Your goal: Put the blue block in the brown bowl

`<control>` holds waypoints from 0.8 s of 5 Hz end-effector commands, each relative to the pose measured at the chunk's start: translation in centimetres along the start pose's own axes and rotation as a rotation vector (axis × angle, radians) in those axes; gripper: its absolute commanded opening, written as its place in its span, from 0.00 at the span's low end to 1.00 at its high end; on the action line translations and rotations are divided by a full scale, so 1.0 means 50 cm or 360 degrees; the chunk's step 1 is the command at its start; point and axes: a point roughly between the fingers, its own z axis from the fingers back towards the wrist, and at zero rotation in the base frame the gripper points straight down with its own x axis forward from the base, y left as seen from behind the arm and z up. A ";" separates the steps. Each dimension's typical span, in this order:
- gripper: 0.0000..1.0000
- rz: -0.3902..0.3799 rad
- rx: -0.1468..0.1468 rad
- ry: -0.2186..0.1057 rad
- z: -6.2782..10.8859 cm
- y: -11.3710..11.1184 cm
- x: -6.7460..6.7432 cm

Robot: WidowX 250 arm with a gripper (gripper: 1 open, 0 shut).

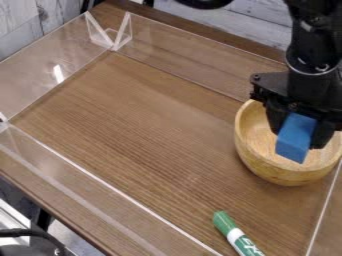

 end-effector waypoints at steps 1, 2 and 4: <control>0.00 0.0022 -0.0079 -0.0095 0.035 0.001 0.020; 0.00 0.0036 -0.0105 -0.0086 0.035 0.007 0.022; 0.00 0.0056 -0.0136 -0.0063 0.024 0.014 0.025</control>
